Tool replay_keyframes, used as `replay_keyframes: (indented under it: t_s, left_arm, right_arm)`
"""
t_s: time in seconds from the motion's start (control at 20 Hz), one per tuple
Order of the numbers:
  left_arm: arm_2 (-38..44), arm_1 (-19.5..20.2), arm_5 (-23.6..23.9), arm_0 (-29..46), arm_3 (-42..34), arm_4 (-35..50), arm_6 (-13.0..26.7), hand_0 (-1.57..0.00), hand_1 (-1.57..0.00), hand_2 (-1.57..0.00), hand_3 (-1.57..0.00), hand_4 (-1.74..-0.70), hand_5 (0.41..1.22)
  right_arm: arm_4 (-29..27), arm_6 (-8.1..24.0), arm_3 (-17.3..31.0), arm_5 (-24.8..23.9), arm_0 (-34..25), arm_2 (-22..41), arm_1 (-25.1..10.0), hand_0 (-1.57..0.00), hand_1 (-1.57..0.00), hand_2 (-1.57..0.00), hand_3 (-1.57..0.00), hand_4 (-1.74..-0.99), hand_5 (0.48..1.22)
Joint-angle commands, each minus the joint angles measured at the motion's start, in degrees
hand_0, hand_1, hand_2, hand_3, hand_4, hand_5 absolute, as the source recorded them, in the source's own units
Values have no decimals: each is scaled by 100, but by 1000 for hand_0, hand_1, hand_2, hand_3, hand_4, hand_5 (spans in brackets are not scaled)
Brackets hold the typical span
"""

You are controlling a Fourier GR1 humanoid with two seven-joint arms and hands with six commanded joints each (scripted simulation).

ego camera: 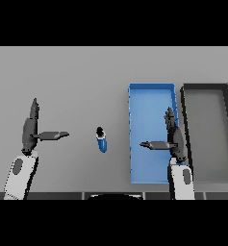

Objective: Pick up the blue pipe and place it into the blue bin.

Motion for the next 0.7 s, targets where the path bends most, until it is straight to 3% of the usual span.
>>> replay_keyframes:
  t_s: [0.0,0.25,0.3,0.4,0.65]
  left_arm:
    - [-8,-15,12,-18,4,-8,-12,1,1,1,1,-966,593]
    - [-100,-134,132,-209,64,-124,102,1,1,1,1,-966,593]
    - [-252,219,-435,10,63,-179,-332,1,1,1,1,-966,593]
    - [-351,608,-1034,93,193,-229,-692,1,1,1,1,-960,590]
    - [-421,804,-1562,73,222,-111,-937,1,1,1,1,-960,593]
  right_arm:
    - [-13,12,11,0,-17,-18,-15,1,1,1,1,-1205,629]
    - [-145,51,162,87,-152,-183,-159,1,1,1,1,-1205,629]
    - [290,-452,-35,159,28,-24,-551,1,1,1,1,-1205,629]
    - [764,-876,-339,217,381,240,-828,1,1,1,1,-1197,627]
    - [851,-697,-540,292,497,303,-971,1,1,1,1,-1203,625]
